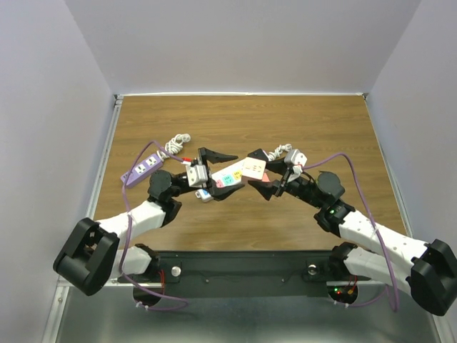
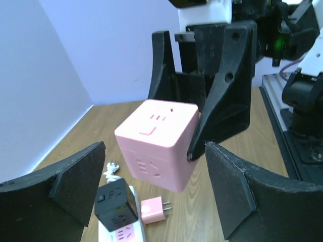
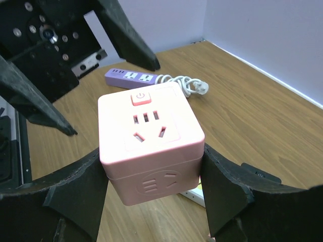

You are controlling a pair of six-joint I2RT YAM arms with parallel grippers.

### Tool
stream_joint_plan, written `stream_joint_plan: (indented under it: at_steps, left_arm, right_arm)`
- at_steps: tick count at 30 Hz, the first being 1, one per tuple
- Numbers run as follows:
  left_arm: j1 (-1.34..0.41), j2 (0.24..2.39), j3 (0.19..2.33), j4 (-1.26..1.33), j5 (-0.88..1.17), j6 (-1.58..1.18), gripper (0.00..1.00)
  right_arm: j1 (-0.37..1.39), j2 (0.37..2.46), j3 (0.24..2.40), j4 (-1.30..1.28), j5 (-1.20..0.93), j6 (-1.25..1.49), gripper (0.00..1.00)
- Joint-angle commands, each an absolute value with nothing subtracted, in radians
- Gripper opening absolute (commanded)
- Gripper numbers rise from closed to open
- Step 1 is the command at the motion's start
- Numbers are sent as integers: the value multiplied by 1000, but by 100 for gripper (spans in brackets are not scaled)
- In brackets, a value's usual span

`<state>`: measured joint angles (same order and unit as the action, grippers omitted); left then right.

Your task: Insert the plug

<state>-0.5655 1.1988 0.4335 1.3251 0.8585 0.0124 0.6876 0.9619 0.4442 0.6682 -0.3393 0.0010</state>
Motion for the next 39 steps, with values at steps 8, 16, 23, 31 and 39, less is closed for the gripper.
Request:
stream_joint_plan:
  at_steps: [8,16,23,31,39]
  left_arm:
    - [-566,1161,376,1401,1002,141,90]
    - [-571,1173,425,1332,1011,144,90]
    - [-575,1210,451,1315,1035,141,85]
    - [-600,1262,488,1253,1118,173,65]
    - [-623,1279,509,1144,1114,249,9]
  right_arm:
    - [683,930,479,795,-443,66,1]
    - [683,960,488,795,-633,51,1]
    - [683,962,486,798,-672,31,1]
    - [681,1000,494,821,-703,35,1]
    - [683,1006,489,825,-632,26,6]
